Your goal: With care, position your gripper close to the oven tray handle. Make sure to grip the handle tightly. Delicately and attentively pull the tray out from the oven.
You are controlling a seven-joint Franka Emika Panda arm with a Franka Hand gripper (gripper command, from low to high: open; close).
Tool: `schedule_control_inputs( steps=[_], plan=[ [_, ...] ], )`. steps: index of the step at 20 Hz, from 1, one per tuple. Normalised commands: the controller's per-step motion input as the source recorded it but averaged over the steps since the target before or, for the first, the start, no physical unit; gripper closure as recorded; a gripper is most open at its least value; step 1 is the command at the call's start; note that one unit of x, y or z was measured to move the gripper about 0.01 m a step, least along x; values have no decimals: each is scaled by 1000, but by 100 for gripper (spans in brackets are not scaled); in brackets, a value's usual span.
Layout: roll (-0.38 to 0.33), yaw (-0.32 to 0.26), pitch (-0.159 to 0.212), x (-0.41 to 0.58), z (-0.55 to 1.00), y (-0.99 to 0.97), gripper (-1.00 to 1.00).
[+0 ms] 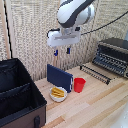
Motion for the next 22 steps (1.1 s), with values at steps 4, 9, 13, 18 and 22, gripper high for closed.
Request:
schedule_control_inputs(
  steps=[4, 9, 13, 18, 22],
  plan=[
    [-283, 44, 5, 11, -9, -174, -100],
    [-360, 61, 0, 8, 2, -234, -100],
    [-353, 66, 0, 8, 0, -251, -100],
    [-330, 85, -24, 12, 0, -298, -100],
    [-307, 108, -53, 2, 0, -314, -100]
  ],
)
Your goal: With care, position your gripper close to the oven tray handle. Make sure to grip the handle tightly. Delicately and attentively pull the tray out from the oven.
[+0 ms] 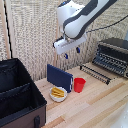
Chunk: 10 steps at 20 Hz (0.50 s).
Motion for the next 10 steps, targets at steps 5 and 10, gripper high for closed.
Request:
schedule_control_inputs(
  steps=[5, 10],
  plan=[
    [-306, 117, -37, 0, -7, -329, -100],
    [-307, 112, -1, 3, -66, -373, -100]
  ],
)
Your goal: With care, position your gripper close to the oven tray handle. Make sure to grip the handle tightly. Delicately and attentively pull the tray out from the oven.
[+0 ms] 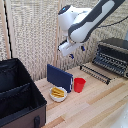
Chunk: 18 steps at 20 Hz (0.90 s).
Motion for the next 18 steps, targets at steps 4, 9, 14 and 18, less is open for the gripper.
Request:
schedule_control_inputs(
  steps=[4, 9, 14, 18],
  plan=[
    [-304, 95, 0, 0, -102, -442, -100],
    [-271, 84, 33, 124, -257, -482, -100],
    [-271, 89, 42, 170, -292, -461, -100],
    [-271, 91, 21, 124, -204, -496, -100]
  ],
)
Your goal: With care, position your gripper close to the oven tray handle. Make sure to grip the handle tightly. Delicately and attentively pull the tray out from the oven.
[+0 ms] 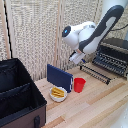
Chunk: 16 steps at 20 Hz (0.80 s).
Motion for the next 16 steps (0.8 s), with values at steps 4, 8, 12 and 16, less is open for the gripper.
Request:
schedule_control_inputs(
  steps=[4, 8, 12, 16],
  plan=[
    [-255, 95, 16, 48, -124, -528, -100],
    [-246, 103, 13, 18, -115, -536, -100],
    [-223, 95, 12, 0, -101, -612, -100],
    [-142, 72, 0, 4, -14, -726, -100]
  ],
)
